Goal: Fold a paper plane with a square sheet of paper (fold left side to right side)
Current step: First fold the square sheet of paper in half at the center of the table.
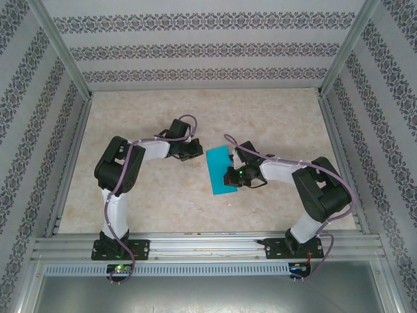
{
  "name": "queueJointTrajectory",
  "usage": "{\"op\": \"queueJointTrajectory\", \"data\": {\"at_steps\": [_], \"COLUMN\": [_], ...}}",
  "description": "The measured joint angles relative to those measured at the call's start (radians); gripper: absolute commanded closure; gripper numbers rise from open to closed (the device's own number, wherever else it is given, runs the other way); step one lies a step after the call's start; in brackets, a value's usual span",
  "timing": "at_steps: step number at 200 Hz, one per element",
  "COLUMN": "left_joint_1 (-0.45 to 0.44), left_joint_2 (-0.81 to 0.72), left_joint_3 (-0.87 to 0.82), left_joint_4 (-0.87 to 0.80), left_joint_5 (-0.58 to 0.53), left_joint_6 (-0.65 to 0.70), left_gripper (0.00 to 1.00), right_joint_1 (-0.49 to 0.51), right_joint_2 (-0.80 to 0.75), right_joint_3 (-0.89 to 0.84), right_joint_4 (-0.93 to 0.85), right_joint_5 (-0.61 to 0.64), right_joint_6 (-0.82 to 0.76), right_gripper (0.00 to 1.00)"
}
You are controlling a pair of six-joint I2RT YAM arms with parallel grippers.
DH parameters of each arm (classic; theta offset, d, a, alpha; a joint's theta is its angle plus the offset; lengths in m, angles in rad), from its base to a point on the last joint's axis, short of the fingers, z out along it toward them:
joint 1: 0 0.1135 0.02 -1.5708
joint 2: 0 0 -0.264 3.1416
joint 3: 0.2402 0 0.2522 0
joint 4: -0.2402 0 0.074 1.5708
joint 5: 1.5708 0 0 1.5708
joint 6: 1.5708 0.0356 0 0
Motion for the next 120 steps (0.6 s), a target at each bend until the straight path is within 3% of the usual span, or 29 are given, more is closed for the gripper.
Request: {"op": "queueJointTrajectory", "data": {"at_steps": [46, 120], "left_joint_1": [-0.004, -0.095], "left_joint_2": [-0.071, -0.084], "left_joint_3": [-0.088, -0.114], "left_joint_4": [0.015, 0.107], "left_joint_5": [-0.013, 0.082], "left_joint_6": [0.015, 0.002], "left_gripper": [1.0, 1.0], "right_joint_1": [-0.005, 0.011], "right_joint_2": [-0.009, -0.01], "right_joint_3": [-0.032, -0.042], "right_joint_4": [0.044, 0.069], "right_joint_5": [-0.039, -0.047], "right_joint_6": [0.047, 0.101], "right_gripper": [1.0, 1.0]}}
